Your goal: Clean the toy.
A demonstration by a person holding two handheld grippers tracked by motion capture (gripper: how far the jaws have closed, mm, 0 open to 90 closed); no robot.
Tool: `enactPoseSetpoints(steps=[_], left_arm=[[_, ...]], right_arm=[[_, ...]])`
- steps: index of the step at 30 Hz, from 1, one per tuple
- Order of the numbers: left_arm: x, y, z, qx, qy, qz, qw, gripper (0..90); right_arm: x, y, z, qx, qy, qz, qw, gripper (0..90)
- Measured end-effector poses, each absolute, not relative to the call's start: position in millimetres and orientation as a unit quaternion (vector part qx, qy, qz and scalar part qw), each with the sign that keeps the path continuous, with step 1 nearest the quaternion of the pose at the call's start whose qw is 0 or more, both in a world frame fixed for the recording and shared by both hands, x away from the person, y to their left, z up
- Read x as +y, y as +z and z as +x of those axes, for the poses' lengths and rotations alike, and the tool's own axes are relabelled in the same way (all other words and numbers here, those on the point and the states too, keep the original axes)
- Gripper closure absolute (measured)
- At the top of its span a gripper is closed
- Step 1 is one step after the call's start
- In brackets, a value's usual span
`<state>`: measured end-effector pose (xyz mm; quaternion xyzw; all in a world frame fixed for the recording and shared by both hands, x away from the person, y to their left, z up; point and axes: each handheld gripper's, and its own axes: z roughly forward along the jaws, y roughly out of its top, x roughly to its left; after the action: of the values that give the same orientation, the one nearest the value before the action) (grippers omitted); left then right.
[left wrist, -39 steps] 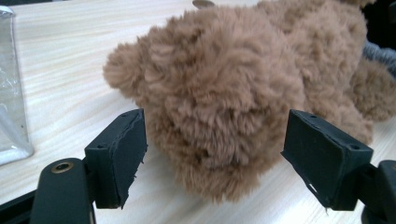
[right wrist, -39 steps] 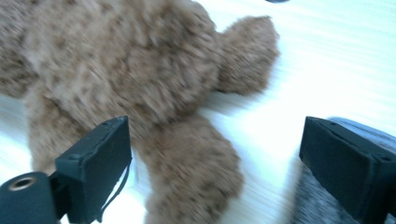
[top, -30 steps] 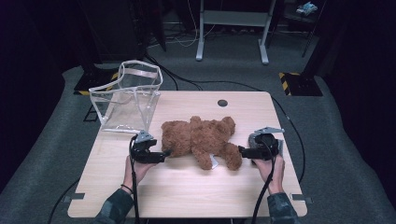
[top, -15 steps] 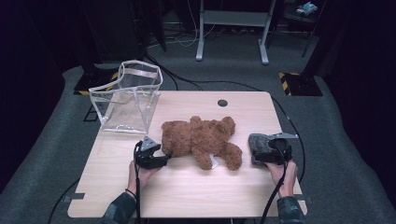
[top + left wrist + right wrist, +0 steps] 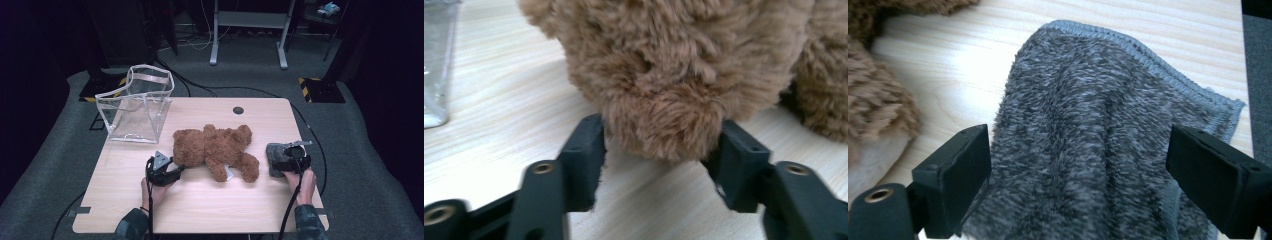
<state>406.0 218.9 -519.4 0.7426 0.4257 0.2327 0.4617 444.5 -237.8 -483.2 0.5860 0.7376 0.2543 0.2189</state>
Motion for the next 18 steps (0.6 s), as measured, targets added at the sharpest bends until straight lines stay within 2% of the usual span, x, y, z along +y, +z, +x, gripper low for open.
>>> enactPoseSetpoints(steps=[7, 18], left_arm=[[217, -512, 403, 0.413, 0.242, 0.747, 0.462, 43.0], [219, -512, 408, 0.415, 0.226, 0.751, 0.462, 70.7]], right_arm=[[-235, -488, 449, 0.737, 0.245, 0.594, 0.211, 10.7], [-234, -495, 452, 0.737, 0.242, 0.599, 0.201, 16.2]])
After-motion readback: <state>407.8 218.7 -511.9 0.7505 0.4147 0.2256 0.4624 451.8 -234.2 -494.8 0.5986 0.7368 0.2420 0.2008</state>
